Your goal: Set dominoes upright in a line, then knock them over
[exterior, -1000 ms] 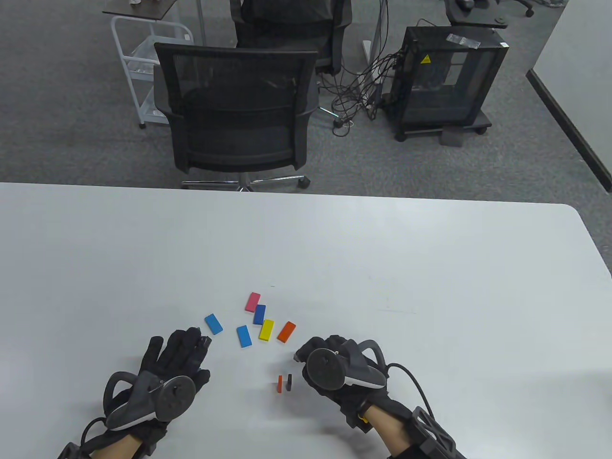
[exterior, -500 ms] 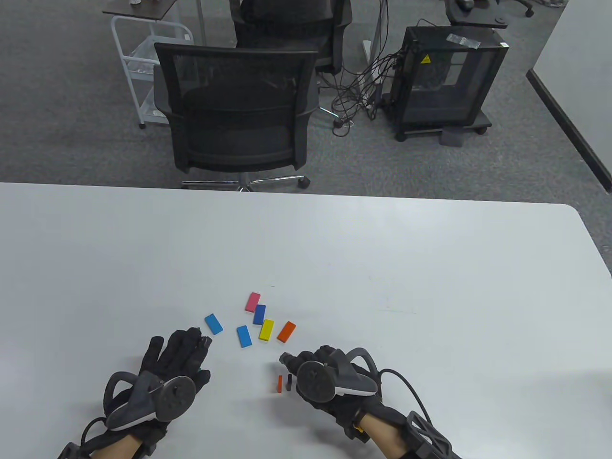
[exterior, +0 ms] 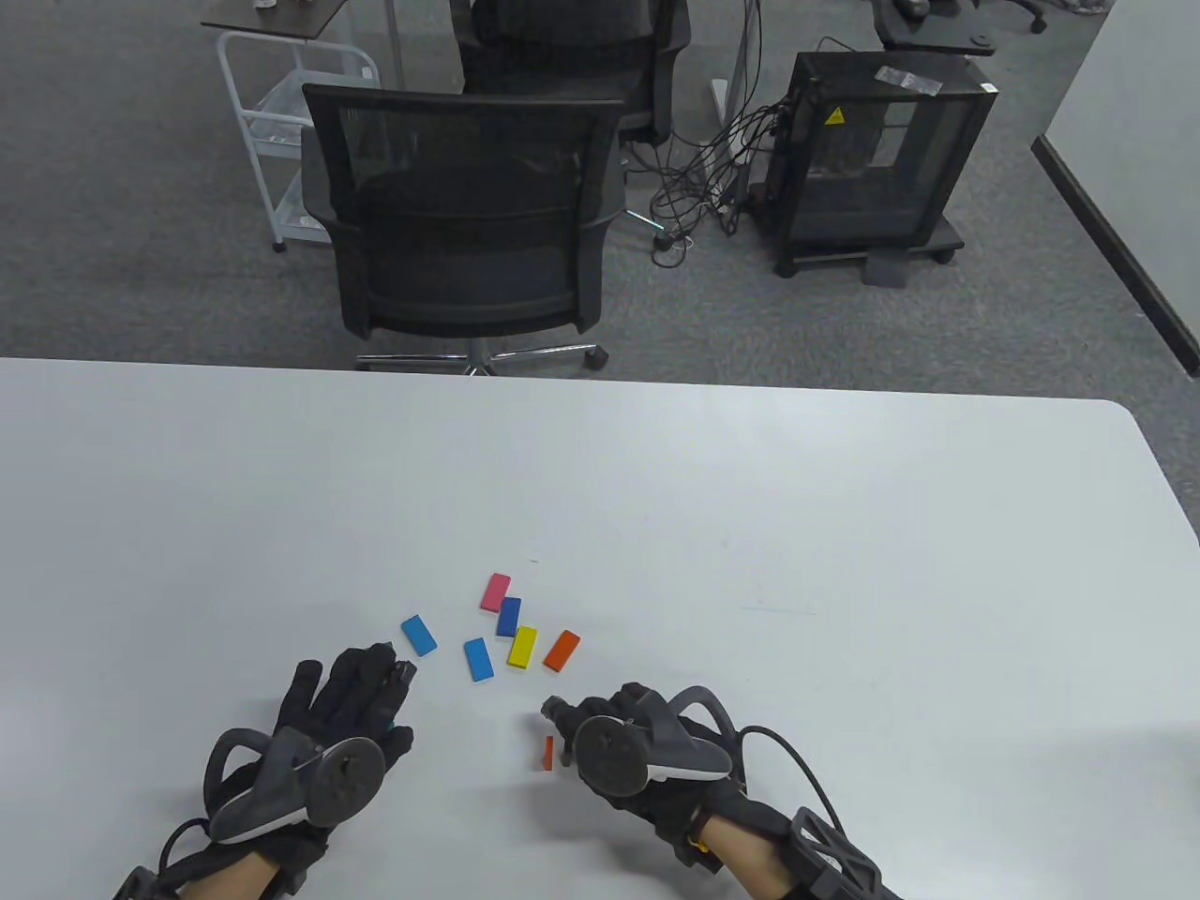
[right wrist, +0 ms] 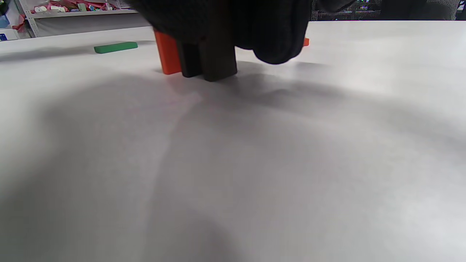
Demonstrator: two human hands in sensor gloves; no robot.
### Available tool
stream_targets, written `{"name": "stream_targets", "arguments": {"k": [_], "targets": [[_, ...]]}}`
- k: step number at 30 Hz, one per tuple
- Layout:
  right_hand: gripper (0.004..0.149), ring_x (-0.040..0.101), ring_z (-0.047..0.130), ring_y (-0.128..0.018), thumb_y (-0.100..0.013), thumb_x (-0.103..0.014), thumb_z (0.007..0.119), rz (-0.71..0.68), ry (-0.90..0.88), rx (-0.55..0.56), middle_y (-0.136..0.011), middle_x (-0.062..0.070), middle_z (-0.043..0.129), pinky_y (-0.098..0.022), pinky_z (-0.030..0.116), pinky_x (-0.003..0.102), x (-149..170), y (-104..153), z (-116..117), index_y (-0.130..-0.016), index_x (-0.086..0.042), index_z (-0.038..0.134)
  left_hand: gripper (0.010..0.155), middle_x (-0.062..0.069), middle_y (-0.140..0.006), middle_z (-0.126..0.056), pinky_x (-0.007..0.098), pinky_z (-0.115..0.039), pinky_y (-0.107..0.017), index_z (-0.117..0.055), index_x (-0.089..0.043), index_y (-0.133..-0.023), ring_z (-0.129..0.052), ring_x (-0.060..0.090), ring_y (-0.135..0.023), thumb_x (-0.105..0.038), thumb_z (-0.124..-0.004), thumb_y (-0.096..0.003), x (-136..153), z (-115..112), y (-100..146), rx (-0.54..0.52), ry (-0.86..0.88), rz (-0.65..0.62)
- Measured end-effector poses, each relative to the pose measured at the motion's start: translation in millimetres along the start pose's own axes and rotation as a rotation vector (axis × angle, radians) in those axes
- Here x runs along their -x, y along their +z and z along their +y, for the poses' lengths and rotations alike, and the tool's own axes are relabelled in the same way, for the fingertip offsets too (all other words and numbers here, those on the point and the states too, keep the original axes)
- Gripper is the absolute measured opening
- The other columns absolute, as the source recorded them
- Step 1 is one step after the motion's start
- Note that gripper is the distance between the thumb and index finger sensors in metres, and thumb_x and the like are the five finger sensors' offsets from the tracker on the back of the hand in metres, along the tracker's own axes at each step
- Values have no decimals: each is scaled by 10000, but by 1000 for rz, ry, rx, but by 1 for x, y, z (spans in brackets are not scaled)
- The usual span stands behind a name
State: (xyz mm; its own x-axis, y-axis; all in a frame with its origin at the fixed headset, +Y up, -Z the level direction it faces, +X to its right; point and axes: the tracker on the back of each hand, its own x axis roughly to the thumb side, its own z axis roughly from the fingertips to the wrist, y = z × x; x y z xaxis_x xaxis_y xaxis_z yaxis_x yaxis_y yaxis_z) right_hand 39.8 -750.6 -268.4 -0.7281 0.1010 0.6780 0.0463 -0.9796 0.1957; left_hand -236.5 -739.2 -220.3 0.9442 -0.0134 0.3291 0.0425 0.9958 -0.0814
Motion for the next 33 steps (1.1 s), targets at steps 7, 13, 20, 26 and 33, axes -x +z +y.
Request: {"name": "stream_targets", "arguments": {"k": [7, 13, 20, 26, 33], "targets": [[680, 281, 787, -886, -557, -329, 754, 1, 4, -7, -1035, 106, 666, -773, 507, 545, 0, 1, 0, -1141, -167, 447, 649, 120, -1343, -370, 601, -261, -873, -380, -182, -1268, -378, 389, -1222, -506, -418, -706, 0, 0, 0, 10, -1, -3], [729, 289, 772, -900, -555, -360, 760, 0, 7, -17, -1060, 136, 622, -775, 500, 549, 1, 2, -1, -1155, -154, 401, 650, 120, -1344, -368, 599, -261, -874, -377, -182, -1268, -376, 389, -1222, -506, -417, -706, -1, 0, 0, 11, -1, -4], [735, 297, 717, -950, -561, -335, 758, 40, -1, -11, -1123, 154, 504, -796, 450, 547, 12, 8, -17, -1166, -182, 369, 653, 122, -1344, -361, 600, -259, -873, -372, -178, -1267, -373, 391, -1222, -508, -419, -706, -1, -1, 0, 24, -3, 1], [609, 288, 705, -974, -574, -247, 720, 70, 51, 92, -1126, 98, 537, -807, 444, 530, 28, -4, -36, -1133, -272, 479, 657, 121, -1344, -360, 600, -256, -873, -365, -179, -1269, -370, 392, -1221, -510, -423, -705, 0, 0, 0, 21, 3, 10], [500, 262, 681, -1006, -564, -286, 743, 34, 112, 47, -1119, 38, 577, -824, 417, 508, 32, -51, -35, -1048, -324, 623, 658, 120, -1344, -360, 601, -257, -873, -363, -180, -1270, -371, 390, -1223, -510, -424, -704, 0, 0, 0, 17, 5, 12]]}}
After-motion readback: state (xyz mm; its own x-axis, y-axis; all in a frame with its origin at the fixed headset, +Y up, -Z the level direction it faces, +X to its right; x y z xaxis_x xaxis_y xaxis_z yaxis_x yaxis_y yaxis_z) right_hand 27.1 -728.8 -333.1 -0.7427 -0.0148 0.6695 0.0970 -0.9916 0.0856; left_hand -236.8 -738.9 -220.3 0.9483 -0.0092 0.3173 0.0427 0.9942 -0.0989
